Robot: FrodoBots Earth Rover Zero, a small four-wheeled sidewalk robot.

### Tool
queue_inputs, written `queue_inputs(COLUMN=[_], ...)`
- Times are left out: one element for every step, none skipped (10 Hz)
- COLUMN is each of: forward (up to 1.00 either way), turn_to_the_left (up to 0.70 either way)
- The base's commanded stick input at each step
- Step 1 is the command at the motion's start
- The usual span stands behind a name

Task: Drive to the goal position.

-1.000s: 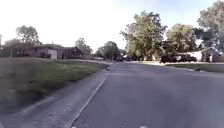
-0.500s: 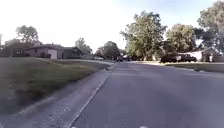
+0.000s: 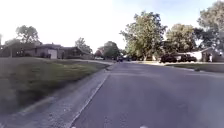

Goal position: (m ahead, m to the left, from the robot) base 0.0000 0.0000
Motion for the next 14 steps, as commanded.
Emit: queue_inputs(forward=[0.06,0.06,0.06,0.06,0.06,0.06,0.06,0.06,0.06,0.06,0.06,0.07,0.07,0.06], turn_to_the_left=[0.0,0.0,0.0,0.0,0.0,0.0,0.0,0.0,0.0,0.0,0.0,0.0,0.0,0.0])
